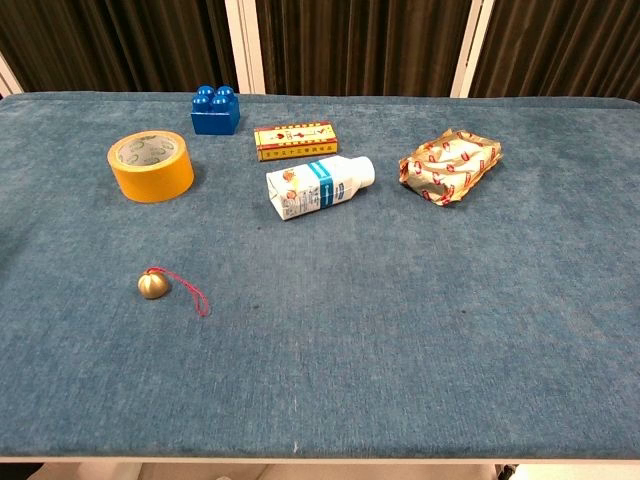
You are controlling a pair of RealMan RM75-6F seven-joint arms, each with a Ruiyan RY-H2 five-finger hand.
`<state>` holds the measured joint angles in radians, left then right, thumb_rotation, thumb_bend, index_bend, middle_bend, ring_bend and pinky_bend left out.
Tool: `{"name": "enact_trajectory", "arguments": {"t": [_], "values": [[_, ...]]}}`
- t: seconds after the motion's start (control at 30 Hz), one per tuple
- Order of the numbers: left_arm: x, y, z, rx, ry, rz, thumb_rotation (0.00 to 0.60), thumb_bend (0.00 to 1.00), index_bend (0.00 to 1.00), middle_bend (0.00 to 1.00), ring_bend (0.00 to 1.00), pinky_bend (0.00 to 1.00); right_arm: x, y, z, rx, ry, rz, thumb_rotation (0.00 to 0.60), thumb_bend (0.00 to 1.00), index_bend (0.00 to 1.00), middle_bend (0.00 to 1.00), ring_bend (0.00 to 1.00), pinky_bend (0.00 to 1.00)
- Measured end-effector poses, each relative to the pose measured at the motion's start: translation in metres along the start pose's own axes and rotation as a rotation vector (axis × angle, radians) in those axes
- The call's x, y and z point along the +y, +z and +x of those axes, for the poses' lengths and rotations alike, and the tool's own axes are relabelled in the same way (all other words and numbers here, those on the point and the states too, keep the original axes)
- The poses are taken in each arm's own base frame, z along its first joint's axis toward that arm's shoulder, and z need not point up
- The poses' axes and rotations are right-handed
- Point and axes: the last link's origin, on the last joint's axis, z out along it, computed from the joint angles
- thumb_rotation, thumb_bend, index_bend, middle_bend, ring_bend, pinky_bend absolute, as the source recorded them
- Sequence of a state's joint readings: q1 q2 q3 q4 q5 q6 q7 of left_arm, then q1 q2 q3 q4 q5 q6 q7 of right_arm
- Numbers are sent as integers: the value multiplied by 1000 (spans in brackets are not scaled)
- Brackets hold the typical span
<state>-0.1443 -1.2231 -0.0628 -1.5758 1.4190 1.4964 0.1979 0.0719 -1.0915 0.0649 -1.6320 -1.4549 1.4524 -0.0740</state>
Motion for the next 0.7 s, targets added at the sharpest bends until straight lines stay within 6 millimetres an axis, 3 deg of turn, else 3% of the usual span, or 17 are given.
{"name": "enact_trajectory", "arguments": {"t": [0.27,0.43,0.53,0.7], "values": [[-8,2,3,1,-17,29,600,368,25,0,0,123,0,-1,0,-1,-1,4,600,301,224,156,105,0],[-4,0,1,-10,-30,18,600,295,25,0,0,122,1,-1,0,-5,2,1,600,302,224,156,105,0],[6,-2,-3,-41,-63,-8,600,280,25,0,0,123,1,-3,-1,-12,-2,-3,600,302,224,156,105,0],[39,-7,-17,-129,-106,-139,600,243,25,0,0,122,0,-3,-3,-23,-11,-1,600,301,224,156,105,0]]}}
